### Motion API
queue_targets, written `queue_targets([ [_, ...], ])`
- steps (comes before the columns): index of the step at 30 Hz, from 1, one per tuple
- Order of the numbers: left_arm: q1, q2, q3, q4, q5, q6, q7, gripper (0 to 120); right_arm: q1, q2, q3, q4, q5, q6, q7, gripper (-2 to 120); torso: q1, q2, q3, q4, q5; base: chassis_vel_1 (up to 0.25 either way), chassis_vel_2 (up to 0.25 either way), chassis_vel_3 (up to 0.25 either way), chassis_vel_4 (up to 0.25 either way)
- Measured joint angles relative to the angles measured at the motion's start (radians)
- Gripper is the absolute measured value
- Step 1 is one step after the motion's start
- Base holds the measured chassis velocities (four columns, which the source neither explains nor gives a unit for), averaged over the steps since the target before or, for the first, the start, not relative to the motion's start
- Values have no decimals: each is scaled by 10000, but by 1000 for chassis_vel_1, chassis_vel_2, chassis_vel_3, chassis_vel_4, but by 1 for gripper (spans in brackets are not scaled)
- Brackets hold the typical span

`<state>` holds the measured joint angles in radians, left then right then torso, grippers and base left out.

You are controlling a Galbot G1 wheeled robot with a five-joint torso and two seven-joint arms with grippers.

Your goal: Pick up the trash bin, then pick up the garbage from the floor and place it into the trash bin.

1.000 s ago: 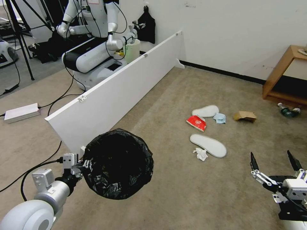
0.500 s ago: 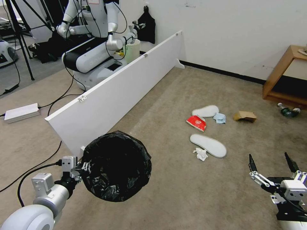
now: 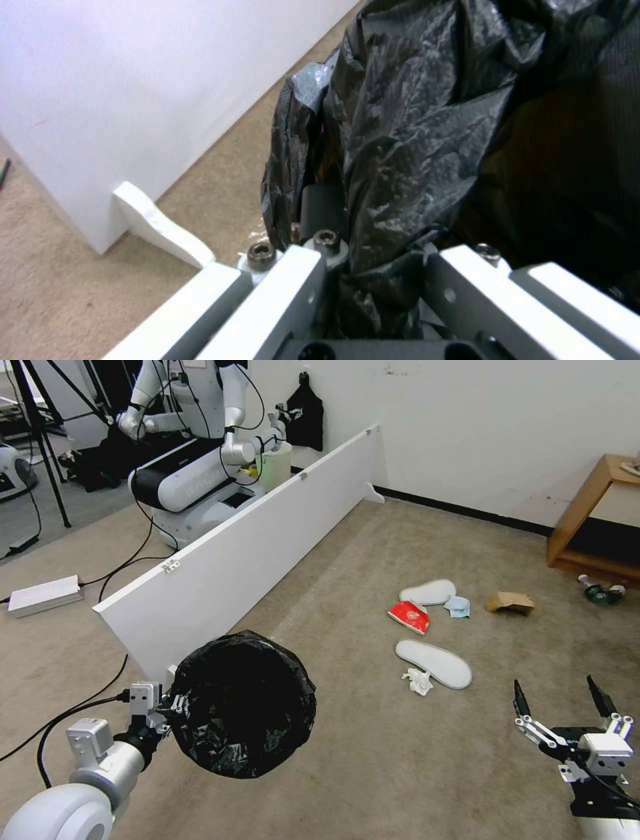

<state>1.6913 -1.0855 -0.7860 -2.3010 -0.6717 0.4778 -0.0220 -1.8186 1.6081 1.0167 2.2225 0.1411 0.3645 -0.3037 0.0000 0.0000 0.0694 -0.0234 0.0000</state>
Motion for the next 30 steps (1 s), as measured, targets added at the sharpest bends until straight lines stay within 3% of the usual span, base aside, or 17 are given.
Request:
queue_targets([
  [15, -72, 55, -25, 239, 85, -128, 108, 0, 190, 0, -101, -335, -110, 64, -74, 100, 1, 0, 0, 0, 0, -16, -17, -17, -17],
  [30, -155, 115, -41, 371, 35, -193, 236, 0, 270, 0, -122, -438, -178, 101, -98, 100, 0, 0, 0, -1, 0, -92, -87, -96, -101],
])
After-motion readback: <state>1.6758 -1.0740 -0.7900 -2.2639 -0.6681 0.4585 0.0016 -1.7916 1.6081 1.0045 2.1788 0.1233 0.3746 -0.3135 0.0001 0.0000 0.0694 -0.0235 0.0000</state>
